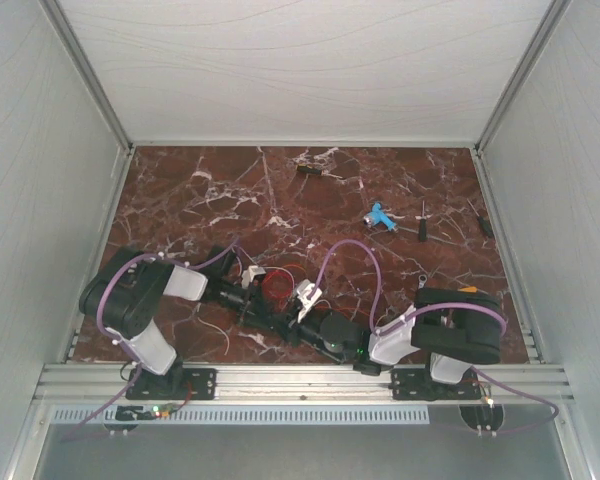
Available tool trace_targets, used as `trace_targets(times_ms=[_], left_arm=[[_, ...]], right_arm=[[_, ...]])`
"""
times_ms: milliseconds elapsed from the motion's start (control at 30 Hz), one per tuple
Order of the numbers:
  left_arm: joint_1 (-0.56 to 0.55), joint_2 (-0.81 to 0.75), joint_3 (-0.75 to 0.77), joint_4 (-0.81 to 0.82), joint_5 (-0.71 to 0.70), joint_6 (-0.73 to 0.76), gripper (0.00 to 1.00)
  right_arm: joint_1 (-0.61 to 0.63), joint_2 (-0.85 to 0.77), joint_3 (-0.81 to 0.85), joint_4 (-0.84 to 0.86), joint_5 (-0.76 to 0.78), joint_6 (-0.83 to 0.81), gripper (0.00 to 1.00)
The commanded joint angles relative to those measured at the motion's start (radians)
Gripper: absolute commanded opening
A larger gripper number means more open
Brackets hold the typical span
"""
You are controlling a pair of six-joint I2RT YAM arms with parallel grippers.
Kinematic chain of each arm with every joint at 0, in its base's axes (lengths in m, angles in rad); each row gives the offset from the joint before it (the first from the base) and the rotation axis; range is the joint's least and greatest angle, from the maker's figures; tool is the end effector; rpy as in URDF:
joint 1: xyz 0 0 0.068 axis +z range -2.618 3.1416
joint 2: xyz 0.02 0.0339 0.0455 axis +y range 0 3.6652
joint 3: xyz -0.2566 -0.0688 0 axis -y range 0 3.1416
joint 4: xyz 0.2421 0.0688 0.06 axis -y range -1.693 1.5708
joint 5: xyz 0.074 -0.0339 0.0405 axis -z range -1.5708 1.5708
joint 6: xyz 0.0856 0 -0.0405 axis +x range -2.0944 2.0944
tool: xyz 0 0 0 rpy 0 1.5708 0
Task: Zip-tie the wires
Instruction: Tie the cable at the center of the board.
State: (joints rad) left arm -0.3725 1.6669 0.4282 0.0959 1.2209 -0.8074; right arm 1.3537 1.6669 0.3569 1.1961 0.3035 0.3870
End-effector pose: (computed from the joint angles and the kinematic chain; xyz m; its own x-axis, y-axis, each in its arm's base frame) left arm 0.1786 -0.1561 0.0656 -0.9384 0.1008 0.3305 -0.2749 0.3619 -0.8908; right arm 0.0938 0.3067 0.1328 -0.3502 0.0842 -0.9329 -0.7945 0.5007 0.3435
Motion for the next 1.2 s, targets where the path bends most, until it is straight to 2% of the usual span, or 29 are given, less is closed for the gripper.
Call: trace_targets(times_ms=[0, 233, 500, 633, 733, 933, 1167], left_arm=[[0.023, 0.004, 0.048, 0.039, 0.020, -0.127, 0.00], [0.023, 0.000, 0.046, 0.035, 0.021, -0.126, 0.00], [0.023, -0.007, 0.044, 0.039, 0.033, -0.127, 0.00], [0.023, -0.019, 0.042, 0.035, 0.028, -0.127, 0.00], [0.023, -0.025, 0.041, 0.034, 0.024, -0.127, 0.00], [0.023, -0.038, 0.042, 0.009, 0.015, -0.110, 0.00], [0.021, -0.059, 0.079, -0.052, -0.007, -0.069, 0.00]], right_arm=[[0.113, -0.015, 0.025, -0.092, -0.185, -0.032, 0.00], [0.113, -0.027, 0.001, -0.047, -0.181, -0.035, 0.00], [0.113, 0.004, 0.014, 0.000, -0.285, -0.075, 0.00], [0.111, 0.014, 0.016, -0.015, -0.238, -0.072, 0.00], [0.100, 0.007, 0.010, -0.034, -0.145, -0.056, 0.00], [0.052, -0.057, -0.004, -0.057, -0.127, -0.049, 0.00], [-0.045, -0.276, 0.013, -0.183, -0.286, -0.023, 0.00]])
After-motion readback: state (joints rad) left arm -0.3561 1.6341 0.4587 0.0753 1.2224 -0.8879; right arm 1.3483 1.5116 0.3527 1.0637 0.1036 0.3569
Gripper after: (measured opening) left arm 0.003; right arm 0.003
